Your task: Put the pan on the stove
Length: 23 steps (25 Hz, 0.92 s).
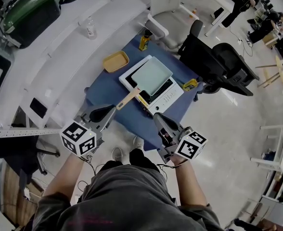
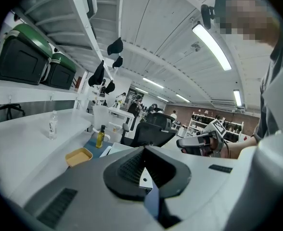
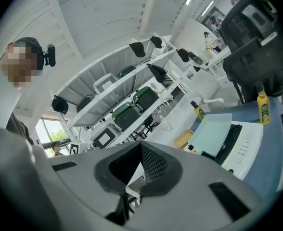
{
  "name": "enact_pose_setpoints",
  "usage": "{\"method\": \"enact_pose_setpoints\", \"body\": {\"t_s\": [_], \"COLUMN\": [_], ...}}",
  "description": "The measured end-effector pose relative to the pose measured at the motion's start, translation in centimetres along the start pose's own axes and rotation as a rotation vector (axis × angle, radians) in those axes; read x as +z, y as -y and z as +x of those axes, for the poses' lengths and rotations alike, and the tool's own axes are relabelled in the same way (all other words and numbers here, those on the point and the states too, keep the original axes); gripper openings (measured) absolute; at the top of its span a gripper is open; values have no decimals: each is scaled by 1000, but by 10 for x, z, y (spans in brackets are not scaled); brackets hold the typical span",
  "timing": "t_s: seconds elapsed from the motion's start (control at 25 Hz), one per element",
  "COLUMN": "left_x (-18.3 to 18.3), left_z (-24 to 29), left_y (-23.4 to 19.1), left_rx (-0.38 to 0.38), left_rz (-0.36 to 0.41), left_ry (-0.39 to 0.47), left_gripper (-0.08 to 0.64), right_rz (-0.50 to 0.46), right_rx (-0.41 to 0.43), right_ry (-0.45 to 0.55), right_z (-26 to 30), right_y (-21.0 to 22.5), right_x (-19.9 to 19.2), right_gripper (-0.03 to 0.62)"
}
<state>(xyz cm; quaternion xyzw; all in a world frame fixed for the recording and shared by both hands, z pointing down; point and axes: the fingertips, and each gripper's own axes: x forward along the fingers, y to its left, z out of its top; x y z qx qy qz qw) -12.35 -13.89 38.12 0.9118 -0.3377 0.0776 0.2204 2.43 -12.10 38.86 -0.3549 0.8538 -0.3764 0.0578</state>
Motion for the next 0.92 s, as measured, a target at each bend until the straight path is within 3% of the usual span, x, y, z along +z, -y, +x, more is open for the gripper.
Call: {"method": "enact_pose_setpoints", "body": {"t_s": [0.92], "left_x": [-18], "left_z": [27], "left_y": [1], "left_rx": [31], "left_rz": [-29], "left_ry": [-44], "left_gripper": [2], "right_rz": [46], "right_rx": [-5], "right_ry": [-56], "right_z": [-4], "right_y": [41], "right_x": [-9], "right_gripper": [2]}}
